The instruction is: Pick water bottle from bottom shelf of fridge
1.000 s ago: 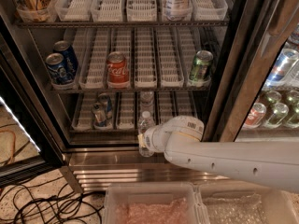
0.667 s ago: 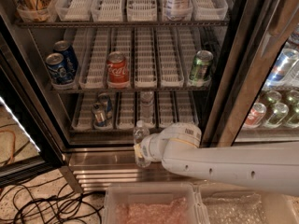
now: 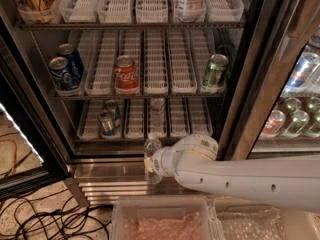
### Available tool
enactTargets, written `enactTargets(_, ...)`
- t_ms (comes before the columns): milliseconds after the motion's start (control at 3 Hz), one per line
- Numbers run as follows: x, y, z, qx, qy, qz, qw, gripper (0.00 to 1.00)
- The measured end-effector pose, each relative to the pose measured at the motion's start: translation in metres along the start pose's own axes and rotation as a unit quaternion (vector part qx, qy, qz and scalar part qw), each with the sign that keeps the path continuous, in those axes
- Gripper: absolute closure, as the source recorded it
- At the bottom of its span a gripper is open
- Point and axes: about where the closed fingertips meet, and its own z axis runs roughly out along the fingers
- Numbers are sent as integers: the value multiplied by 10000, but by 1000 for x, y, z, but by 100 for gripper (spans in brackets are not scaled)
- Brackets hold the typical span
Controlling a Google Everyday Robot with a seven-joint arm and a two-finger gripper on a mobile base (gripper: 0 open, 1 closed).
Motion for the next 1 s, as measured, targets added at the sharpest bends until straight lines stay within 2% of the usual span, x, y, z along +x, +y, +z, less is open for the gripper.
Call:
enactTargets(333, 31, 14, -8, -62, 303, 323, 9990, 100)
enactTargets(667, 59, 27, -19, -63, 555, 422, 9975, 100)
enactTargets(1000, 63, 30, -19, -110, 618, 592, 9963, 100)
